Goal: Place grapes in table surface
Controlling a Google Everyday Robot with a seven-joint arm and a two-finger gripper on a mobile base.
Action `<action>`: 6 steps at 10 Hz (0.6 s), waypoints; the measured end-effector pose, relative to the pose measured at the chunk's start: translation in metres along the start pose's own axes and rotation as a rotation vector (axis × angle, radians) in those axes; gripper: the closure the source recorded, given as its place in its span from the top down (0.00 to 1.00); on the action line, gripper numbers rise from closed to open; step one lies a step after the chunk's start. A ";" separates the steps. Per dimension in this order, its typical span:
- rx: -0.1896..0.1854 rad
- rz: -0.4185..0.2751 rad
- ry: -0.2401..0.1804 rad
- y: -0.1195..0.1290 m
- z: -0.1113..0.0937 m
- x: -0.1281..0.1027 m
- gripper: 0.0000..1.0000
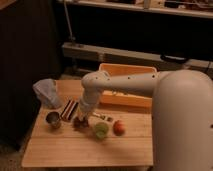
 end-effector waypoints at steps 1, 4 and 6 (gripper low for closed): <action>-0.010 0.004 -0.024 0.009 -0.022 -0.007 0.00; -0.020 0.052 -0.107 0.013 -0.099 -0.017 0.00; -0.003 0.114 -0.148 0.009 -0.148 -0.012 0.00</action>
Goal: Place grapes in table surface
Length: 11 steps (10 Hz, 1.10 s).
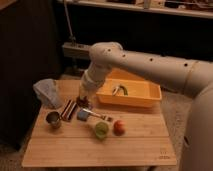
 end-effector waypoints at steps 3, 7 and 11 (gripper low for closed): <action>0.066 0.132 -0.021 -0.037 -0.061 0.031 0.00; 0.156 0.332 -0.035 -0.084 -0.115 0.103 0.00; 0.234 0.568 -0.020 -0.125 -0.148 0.197 0.00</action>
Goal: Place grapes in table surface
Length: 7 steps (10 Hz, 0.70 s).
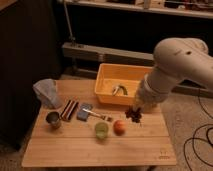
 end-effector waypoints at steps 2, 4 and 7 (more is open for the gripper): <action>0.021 0.066 0.039 -0.027 0.009 0.018 0.00; 0.038 0.103 0.111 -0.044 0.042 0.033 0.00; 0.021 0.112 0.181 -0.051 0.119 0.037 0.00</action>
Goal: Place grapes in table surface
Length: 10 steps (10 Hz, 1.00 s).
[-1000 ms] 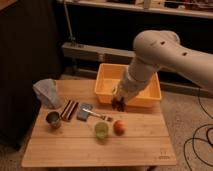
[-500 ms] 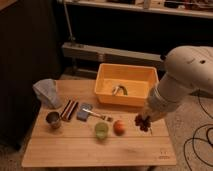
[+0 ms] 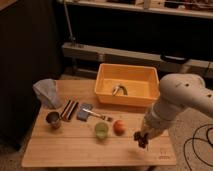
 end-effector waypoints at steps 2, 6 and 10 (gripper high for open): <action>-0.008 -0.004 0.031 0.012 0.040 -0.016 0.00; 0.004 0.032 0.061 0.021 0.062 -0.017 0.00; -0.009 0.098 0.075 0.024 0.017 0.014 0.14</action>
